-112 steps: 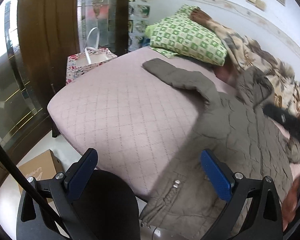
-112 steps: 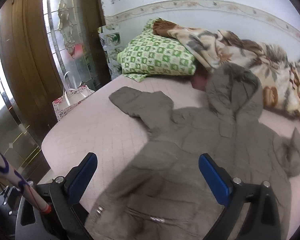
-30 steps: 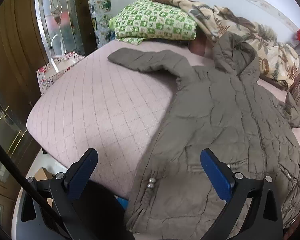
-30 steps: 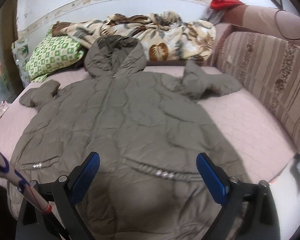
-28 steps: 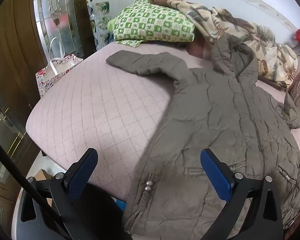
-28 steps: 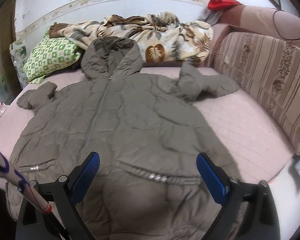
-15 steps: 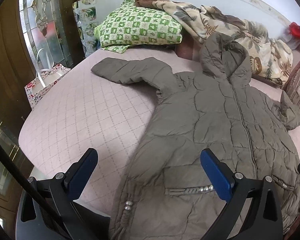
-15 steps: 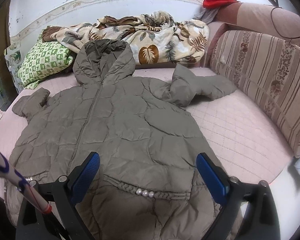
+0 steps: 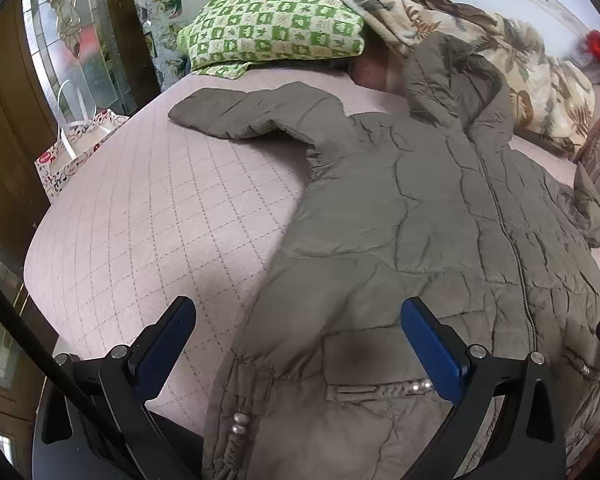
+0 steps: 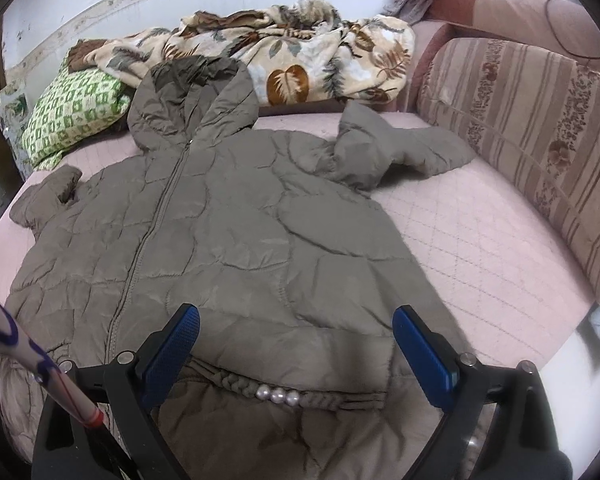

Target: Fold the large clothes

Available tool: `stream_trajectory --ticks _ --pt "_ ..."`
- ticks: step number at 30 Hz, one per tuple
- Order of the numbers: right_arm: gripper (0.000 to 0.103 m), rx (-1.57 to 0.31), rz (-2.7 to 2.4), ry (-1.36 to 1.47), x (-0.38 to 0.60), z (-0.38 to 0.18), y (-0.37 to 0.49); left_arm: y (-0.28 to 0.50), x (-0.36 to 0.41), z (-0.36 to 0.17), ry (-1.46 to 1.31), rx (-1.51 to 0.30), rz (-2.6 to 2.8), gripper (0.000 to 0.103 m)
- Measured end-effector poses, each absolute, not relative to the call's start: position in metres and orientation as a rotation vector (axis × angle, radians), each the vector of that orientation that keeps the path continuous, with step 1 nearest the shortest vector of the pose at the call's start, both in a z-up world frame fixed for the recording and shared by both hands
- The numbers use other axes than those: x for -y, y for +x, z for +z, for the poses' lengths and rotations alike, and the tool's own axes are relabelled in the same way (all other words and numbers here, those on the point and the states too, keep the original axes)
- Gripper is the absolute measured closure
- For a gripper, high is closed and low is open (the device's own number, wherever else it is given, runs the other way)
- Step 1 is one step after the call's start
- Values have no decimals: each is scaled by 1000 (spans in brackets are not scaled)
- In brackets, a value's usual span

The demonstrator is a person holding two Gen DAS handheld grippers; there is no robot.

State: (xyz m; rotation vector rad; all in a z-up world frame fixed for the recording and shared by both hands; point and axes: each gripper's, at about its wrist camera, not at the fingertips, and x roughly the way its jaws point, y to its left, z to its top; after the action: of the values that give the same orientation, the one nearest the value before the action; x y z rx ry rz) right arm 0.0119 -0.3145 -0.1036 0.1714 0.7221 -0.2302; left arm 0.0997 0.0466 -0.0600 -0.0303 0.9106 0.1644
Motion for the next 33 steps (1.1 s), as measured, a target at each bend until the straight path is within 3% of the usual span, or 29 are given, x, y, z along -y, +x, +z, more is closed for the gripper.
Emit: stream_trajectory --ticks 13,22,28,33 --pt "4 -707 108 110 218 -84 48 105 -96 -48 -111 -851 320 1" --pt "4 -761 -60 158 280 -98 49 124 -35 -53 -59 -846 124 1" --pt "4 -781 -141 149 306 -93 42 115 -32 -67 -44 -802 107 1" --pt "4 -787 -174 122 308 -89 47 116 -40 -91 -49 -885 82 1"
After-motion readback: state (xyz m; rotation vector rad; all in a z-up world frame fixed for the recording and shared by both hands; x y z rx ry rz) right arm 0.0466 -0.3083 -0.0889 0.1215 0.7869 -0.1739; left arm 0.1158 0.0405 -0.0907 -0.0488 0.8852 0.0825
